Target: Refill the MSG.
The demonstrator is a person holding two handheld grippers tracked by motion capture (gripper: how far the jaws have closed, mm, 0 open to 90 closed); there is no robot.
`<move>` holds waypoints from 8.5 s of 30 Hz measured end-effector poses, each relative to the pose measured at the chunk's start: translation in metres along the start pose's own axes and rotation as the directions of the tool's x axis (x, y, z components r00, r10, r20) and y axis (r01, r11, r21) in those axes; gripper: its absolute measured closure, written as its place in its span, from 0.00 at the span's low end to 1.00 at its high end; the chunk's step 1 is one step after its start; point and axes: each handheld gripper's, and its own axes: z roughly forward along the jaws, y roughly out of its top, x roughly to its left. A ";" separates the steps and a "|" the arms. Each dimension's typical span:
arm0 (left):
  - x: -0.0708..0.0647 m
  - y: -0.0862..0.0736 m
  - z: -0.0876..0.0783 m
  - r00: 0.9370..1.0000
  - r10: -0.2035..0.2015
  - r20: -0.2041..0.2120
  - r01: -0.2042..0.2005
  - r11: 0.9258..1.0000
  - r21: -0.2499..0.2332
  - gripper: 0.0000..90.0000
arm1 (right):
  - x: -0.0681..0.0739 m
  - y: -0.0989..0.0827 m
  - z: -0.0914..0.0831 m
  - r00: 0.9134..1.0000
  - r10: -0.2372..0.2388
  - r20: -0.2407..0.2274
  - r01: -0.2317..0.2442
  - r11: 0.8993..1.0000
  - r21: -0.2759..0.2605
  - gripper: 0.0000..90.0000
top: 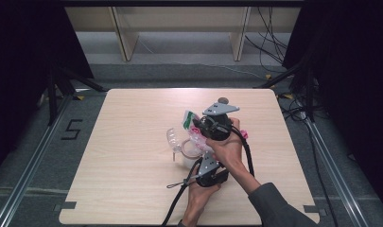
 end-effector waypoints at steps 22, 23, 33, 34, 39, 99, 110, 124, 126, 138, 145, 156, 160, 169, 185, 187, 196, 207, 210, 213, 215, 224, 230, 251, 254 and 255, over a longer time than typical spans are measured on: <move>-0.002 0.001 -0.001 1.000 -0.002 0.004 0.002 1.000 -0.010 0.82 | 0.002 0.000 0.001 1.000 0.014 0.003 -0.014 1.000 0.009 1.00; -0.002 0.001 -0.001 1.000 -0.001 0.003 0.001 1.000 -0.009 0.82 | 0.001 0.001 0.000 1.000 0.004 -0.006 -0.004 1.000 0.013 1.00; -0.002 0.001 -0.002 1.000 -0.002 0.006 0.002 1.000 -0.008 0.83 | 0.004 -0.001 0.001 1.000 0.010 -0.008 -0.010 0.999 0.034 1.00; -0.002 0.002 -0.003 1.000 -0.001 0.003 0.001 1.000 -0.010 0.83 | 0.004 0.000 0.000 1.000 0.001 -0.004 -0.001 0.999 0.034 1.00; -0.002 0.002 -0.003 1.000 -0.003 0.002 0.003 1.000 -0.005 0.83 | 0.003 -0.001 0.002 1.000 0.007 -0.005 -0.007 1.000 0.024 1.00; -0.007 0.005 -0.006 1.000 0.000 0.004 0.000 1.000 -0.018 0.83 | -0.001 -0.003 0.008 1.000 0.004 -0.001 -0.004 1.000 0.022 1.00; -0.006 0.006 -0.006 1.000 0.004 0.008 -0.004 1.000 -0.022 0.83 | 0.000 -0.003 0.009 0.999 0.036 -0.009 -0.036 0.999 0.016 1.00; -0.005 0.006 -0.006 1.000 0.004 0.018 -0.003 0.999 -0.032 0.83 | 0.000 -0.004 0.011 1.000 0.025 0.003 -0.025 0.999 0.036 1.00; -0.005 0.006 -0.006 1.000 0.001 0.024 0.000 0.999 -0.039 0.83 | 0.003 -0.004 0.013 1.000 0.010 0.011 -0.010 0.999 0.037 1.00; -0.005 0.007 -0.007 1.000 -0.003 0.014 0.004 0.999 -0.039 0.83 | 0.003 -0.004 0.015 1.000 0.006 -0.002 -0.006 0.999 0.045 0.99; -0.005 0.007 -0.008 1.000 -0.002 0.012 0.002 0.999 -0.034 0.83 | 0.003 -0.003 0.012 1.000 0.013 0.005 -0.013 0.999 0.046 1.00; -0.010 0.007 -0.003 0.997 -0.072 0.042 0.076 0.992 -0.100 0.83 | 0.005 -0.003 0.014 1.000 0.000 0.011 0.000 0.999 0.053 0.99; -0.009 0.008 -0.004 0.996 -0.073 0.050 0.078 0.992 -0.097 0.83 | 0.004 -0.003 0.012 1.000 0.014 0.009 -0.014 0.999 0.048 0.99; -0.010 0.007 -0.004 0.996 -0.079 0.038 0.082 0.992 -0.091 0.83 | 0.006 -0.003 0.016 1.000 -0.002 0.025 0.001 0.998 0.055 0.99; -0.005 0.009 -0.009 0.999 -0.017 0.028 0.019 0.998 -0.052 0.83 | 0.005 -0.002 0.015 1.000 -0.009 0.007 0.008 0.999 0.050 0.99; -0.005 0.008 -0.007 0.999 -0.025 0.035 0.027 0.997 -0.068 0.83 | 0.007 -0.003 0.017 1.000 -0.011 0.010 0.011 0.998 0.065 0.99; -0.010 0.009 -0.006 0.997 -0.074 0.024 0.076 0.992 -0.100 0.84 | 0.010 -0.001 0.015 1.000 0.002 0.010 -0.002 0.999 0.053 0.99; -0.004 0.009 -0.010 0.999 -0.020 0.027 0.021 0.997 -0.072 0.84 | 0.009 -0.001 0.018 1.000 -0.015 0.007 0.014 0.998 0.063 0.99; -0.004 0.009 -0.010 0.999 -0.022 0.027 0.024 0.997 -0.070 0.84 | 0.009 0.000 0.017 1.000 -0.017 0.014 0.016 0.998 0.056 0.99; -0.004 0.009 -0.010 0.999 -0.019 0.027 0.021 0.997 -0.076 0.84 | 0.011 0.000 0.018 1.000 -0.011 0.012 0.010 0.997 0.072 0.99; -0.004 0.009 -0.010 1.000 -0.021 0.023 0.022 0.997 -0.076 0.84 | 0.010 0.001 0.017 1.000 -0.012 0.005 0.012 0.998 0.062 0.99; -0.004 0.009 -0.011 1.000 -0.023 0.011 0.023 0.997 -0.070 0.84 | 0.012 0.001 0.019 1.000 -0.019 0.013 0.018 0.997 0.076 0.99; -0.002 0.009 -0.011 0.999 -0.027 0.025 0.029 0.996 -0.084 0.84 | 0.013 0.001 0.021 1.000 -0.016 0.015 0.015 0.997 0.070 0.99; 0.000 0.011 -0.013 1.000 -0.025 0.004 0.025 0.997 -0.071 0.84 | 0.015 0.004 0.025 0.999 -0.030 0.021 0.029 0.997 0.068 0.99; 0.000 0.009 -0.010 0.999 -0.031 0.022 0.033 0.995 -0.095 0.84 | 0.014 0.003 0.027 0.999 -0.039 0.030 0.037 0.997 0.064 0.99; -0.001 0.010 -0.011 1.000 -0.030 0.005 0.030 0.997 -0.075 0.84 | 0.014 0.003 0.026 0.999 -0.027 0.017 0.025 0.995 0.092 0.99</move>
